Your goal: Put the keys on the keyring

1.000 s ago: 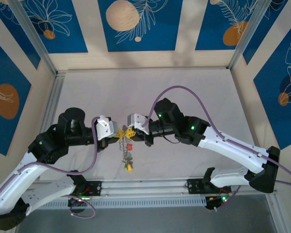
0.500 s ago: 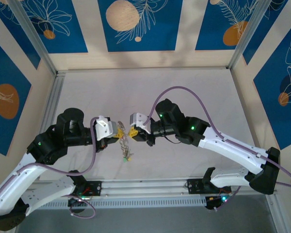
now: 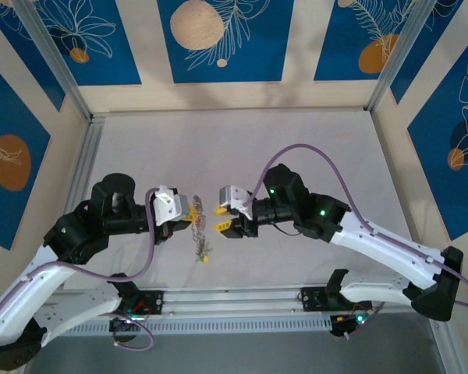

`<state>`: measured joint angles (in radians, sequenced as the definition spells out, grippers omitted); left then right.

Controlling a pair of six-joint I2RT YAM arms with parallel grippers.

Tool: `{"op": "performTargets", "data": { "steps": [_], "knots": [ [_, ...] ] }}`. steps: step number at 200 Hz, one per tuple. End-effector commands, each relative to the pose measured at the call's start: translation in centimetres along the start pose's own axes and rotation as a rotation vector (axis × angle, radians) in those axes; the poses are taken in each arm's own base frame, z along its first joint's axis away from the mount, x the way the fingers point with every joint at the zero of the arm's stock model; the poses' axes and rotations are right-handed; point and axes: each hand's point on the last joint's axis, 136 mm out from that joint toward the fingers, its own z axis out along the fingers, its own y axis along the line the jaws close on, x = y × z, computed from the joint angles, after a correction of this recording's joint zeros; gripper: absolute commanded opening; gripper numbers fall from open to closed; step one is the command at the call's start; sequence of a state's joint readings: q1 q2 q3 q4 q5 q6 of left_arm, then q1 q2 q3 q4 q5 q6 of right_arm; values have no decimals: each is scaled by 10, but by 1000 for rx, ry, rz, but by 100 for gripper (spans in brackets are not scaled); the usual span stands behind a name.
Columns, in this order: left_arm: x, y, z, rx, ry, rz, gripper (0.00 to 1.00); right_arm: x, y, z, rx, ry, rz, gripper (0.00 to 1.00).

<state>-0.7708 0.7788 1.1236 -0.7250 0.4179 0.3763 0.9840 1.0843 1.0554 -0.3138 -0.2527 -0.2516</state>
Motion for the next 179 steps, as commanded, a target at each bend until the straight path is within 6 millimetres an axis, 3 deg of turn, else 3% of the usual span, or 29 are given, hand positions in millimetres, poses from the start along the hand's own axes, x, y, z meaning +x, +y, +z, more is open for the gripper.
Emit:
{"op": "performTargets", "data": {
  "steps": [1, 44, 96, 179],
  "knots": [
    [-21, -6, -9, 23, -78, 47, 0, -17, 10, -8, -42, -88, -18, 46],
    [-22, -9, -8, 43, -84, 39, 0, -25, 3, 3, -57, -101, 37, 46],
    [-23, -10, -9, 50, -90, 38, 0, -27, 0, 12, -92, -105, 93, 37],
    [-25, -11, -12, 47, -94, 43, 0, -34, 5, 8, -126, -138, 84, 15]
  ]
}}
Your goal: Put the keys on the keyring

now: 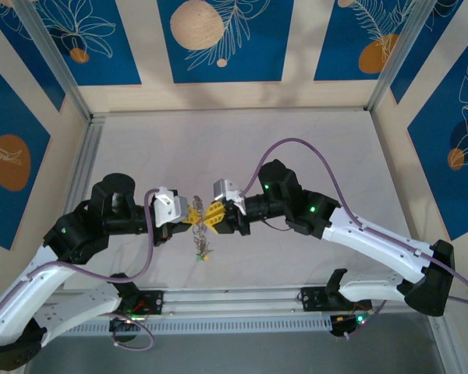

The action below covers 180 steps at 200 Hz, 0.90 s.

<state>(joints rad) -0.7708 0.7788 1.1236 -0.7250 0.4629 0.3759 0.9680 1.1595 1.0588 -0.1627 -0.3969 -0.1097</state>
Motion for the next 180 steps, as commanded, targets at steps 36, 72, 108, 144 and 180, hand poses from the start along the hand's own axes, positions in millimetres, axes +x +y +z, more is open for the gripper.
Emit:
{"op": "performTargets", "data": {
  "steps": [36, 72, 108, 144, 180],
  "knots": [
    [-23, -4, -12, 4, -80, 47, 0, -14, 3, -7, -14, -37, -17, 4],
    [-29, -4, -14, -5, -105, 63, 0, -8, 1, -9, -18, -31, 19, 0],
    [-36, -6, -15, 9, -133, 76, 0, -5, -3, -7, -41, -23, 67, 0],
    [-38, -7, -16, 13, -152, 79, 0, -3, -9, 0, -70, 4, 125, 0],
    [-39, -9, -17, 13, -165, 81, 0, 0, -17, 7, -74, 26, 167, 0]
  ]
}}
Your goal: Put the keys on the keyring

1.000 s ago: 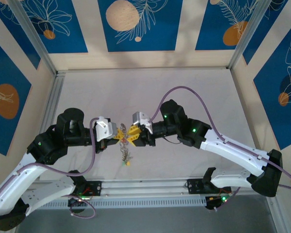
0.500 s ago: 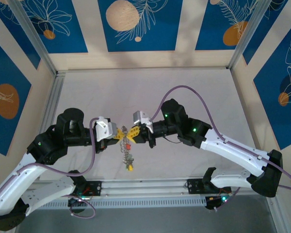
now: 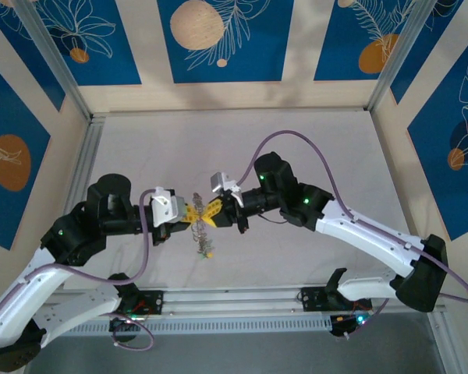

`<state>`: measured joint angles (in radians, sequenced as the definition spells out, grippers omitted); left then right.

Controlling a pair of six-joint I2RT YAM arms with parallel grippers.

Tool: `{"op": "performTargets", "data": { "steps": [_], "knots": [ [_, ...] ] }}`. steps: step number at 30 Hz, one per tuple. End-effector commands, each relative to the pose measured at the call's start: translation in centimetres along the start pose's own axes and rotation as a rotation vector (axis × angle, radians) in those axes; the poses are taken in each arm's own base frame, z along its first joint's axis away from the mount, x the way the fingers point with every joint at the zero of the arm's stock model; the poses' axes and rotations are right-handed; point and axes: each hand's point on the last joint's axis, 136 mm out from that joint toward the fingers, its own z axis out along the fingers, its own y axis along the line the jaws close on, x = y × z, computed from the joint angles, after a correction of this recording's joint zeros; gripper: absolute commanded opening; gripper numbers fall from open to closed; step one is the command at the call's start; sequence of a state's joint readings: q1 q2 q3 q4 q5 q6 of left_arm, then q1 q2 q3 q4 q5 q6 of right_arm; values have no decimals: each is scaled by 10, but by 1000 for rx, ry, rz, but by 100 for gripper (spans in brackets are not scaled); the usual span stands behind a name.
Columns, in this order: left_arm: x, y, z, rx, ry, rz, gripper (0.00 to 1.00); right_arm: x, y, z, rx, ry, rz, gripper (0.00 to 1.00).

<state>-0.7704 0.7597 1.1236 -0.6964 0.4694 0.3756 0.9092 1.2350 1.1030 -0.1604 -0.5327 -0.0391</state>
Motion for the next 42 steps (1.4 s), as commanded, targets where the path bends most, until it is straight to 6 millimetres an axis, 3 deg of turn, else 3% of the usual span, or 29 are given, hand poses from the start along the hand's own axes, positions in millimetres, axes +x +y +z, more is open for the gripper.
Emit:
{"op": "performTargets", "data": {
  "steps": [1, 10, 15, 22, 26, 32, 42],
  "knots": [
    [-30, -8, -11, 24, -124, 57, 0, 1, -8, 2, 8, 24, 64, 0],
    [-31, -8, -11, 23, -133, 59, 0, 1, -21, 7, 7, 42, 119, 2],
    [-29, -6, -12, 7, -131, 54, 0, -2, -11, 0, -6, 20, 71, 16],
    [-26, -3, -12, -23, -145, 35, 0, -16, 18, -38, 98, -143, -165, 37],
    [-29, -7, -9, 8, -186, 13, 0, -22, 23, -45, 118, -169, -220, 44],
    [-41, -17, -4, 95, -273, -18, 0, -34, 34, -39, 38, -198, -259, 39],
    [-61, -22, -9, 135, -420, -26, 0, -32, 45, -35, -40, -194, -275, 28]
  ]
}}
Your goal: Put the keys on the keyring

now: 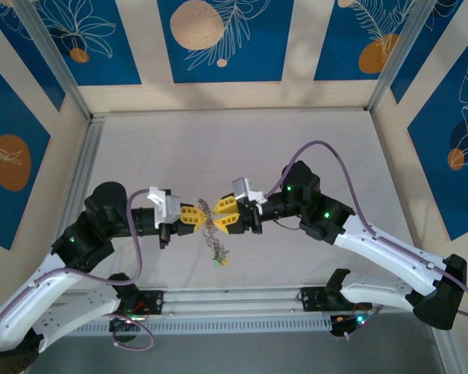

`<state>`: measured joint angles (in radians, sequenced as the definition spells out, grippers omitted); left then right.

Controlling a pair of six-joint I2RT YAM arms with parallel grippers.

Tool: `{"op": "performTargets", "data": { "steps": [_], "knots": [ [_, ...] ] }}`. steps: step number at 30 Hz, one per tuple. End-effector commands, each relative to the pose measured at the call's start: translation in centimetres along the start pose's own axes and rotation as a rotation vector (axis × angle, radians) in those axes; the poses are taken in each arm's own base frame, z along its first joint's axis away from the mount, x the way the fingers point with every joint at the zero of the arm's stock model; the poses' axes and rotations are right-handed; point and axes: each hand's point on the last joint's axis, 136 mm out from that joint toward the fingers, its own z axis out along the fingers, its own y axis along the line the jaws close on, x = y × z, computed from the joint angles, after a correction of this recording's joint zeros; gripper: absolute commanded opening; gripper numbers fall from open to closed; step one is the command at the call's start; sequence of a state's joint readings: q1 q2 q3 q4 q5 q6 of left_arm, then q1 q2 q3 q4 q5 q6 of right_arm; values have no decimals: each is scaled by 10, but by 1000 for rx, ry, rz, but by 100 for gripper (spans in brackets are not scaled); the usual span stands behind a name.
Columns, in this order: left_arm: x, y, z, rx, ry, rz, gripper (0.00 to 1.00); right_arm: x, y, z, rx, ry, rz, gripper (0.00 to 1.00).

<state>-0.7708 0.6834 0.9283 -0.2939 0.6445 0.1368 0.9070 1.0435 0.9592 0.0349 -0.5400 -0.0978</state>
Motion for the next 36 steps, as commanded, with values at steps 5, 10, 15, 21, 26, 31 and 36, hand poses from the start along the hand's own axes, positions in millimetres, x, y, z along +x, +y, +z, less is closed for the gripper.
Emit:
{"op": "performTargets", "data": {
  "steps": [5, 10, 15, 21, 26, 31, 36],
  "knots": [
    [-35, -9, -1, 57, -166, 43, 0, -12, 12, 1, -71, -26, -37, 26],
    [-36, -10, -1, 65, -178, 36, 0, -11, 10, 3, -69, -25, -30, 21],
    [-34, -11, 0, 73, -189, 23, 0, -13, 11, 3, -73, -35, -35, 17],
    [-26, -9, 2, 66, -182, 6, 0, -16, 15, 3, -87, -47, -43, 18],
    [-27, -8, 3, 67, -194, 7, 0, -14, 12, 5, -72, -37, -39, 8],
    [-29, -8, 2, 69, -220, 2, 0, -9, 10, 5, -62, -25, -33, 9],
    [-28, -5, 4, 54, -222, -7, 0, -11, 7, 2, -28, -16, -51, 0]
  ]
}}
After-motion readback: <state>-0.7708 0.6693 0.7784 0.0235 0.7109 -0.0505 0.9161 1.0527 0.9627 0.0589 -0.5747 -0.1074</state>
